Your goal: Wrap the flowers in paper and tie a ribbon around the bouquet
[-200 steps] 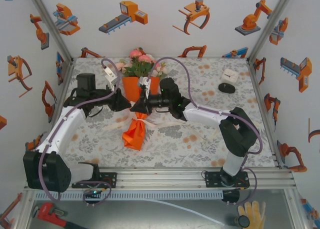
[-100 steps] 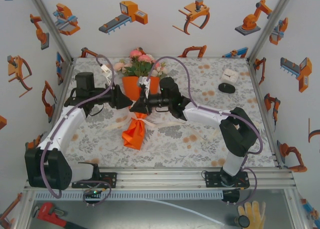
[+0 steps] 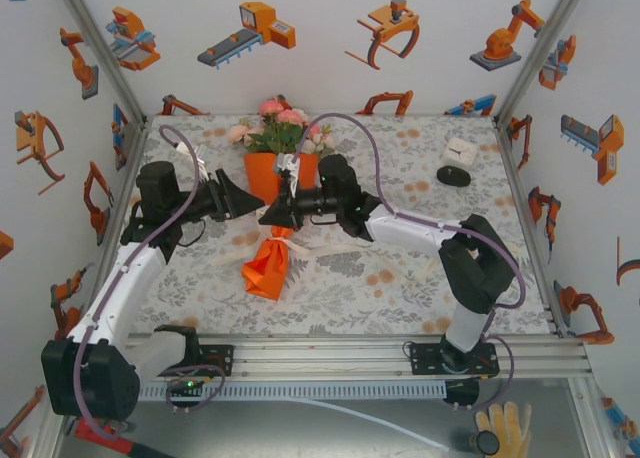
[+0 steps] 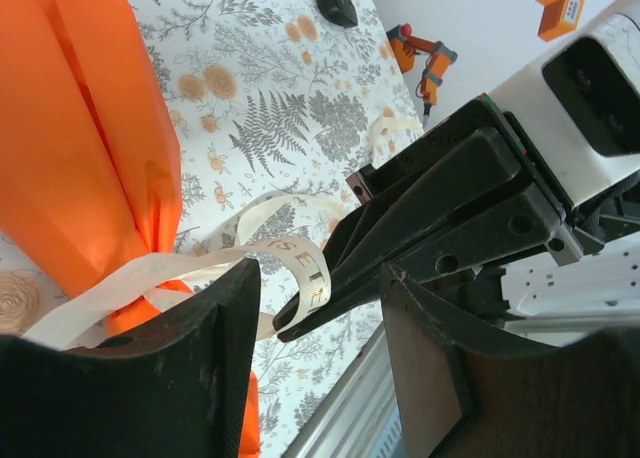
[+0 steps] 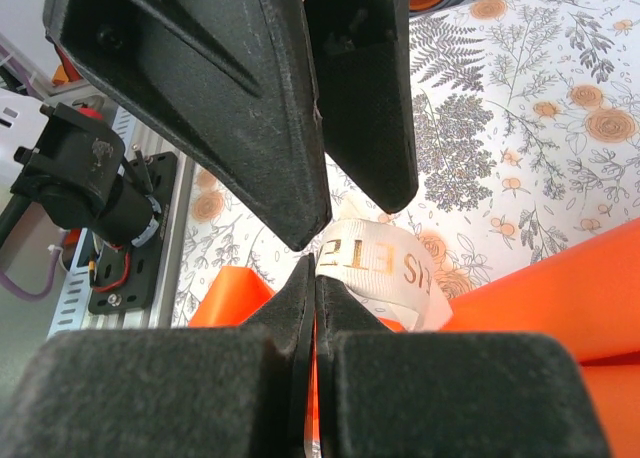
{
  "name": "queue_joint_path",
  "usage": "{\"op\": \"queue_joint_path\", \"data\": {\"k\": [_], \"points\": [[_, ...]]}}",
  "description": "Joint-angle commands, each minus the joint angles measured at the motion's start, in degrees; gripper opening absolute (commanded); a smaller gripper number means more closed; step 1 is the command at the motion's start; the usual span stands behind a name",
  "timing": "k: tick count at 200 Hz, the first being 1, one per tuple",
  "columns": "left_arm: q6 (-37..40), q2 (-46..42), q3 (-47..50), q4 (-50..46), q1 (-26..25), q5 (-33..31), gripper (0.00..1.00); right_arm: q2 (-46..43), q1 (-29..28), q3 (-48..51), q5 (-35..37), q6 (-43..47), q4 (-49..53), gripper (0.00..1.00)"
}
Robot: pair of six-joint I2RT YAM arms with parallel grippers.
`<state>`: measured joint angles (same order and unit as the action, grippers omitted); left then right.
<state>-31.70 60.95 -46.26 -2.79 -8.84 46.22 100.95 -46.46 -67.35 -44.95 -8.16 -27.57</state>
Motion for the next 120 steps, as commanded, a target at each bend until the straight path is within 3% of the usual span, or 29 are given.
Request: {"op": "queue_joint_path", "data": {"k": [1, 23, 56, 92, 106, 120], "points": [[-3.02, -0.09, 0.15, -1.26, 0.32, -0.21, 0.52, -0.04, 0.06, -1.82, 0.26, -0.46, -2.53, 0.00], [-2.79, 0.65, 0.29, -1.15, 0.34, -0.21, 0.52, -0.11, 0.00, -1.76, 0.39, -0.46, -2.57, 0.00], [-4.53, 3.66, -1.06, 0.21, -0.48, 3.42, 0.38, 0.13, -0.03, -1.78, 0.74, -0.48, -2.57, 0.00], [-5.08, 5.39, -1.94, 0.51, -1.37, 5.17, 0.33, 0.37, 0.01, -1.74, 0.83, -0.54, -2.57, 0.00], [-4.91, 5.35, -1.99, 0.46, -1.44, 5.16, 0.25, 0.39, 0.02, -1.73, 0.92, -0.41, -2.57, 0.00], [-4.43, 4.64, -1.75, 0.65, -1.44, 4.86, 0.10, 0.46, 0.04, -1.78, 1.04, -0.45, -2.57, 0.00]]}}
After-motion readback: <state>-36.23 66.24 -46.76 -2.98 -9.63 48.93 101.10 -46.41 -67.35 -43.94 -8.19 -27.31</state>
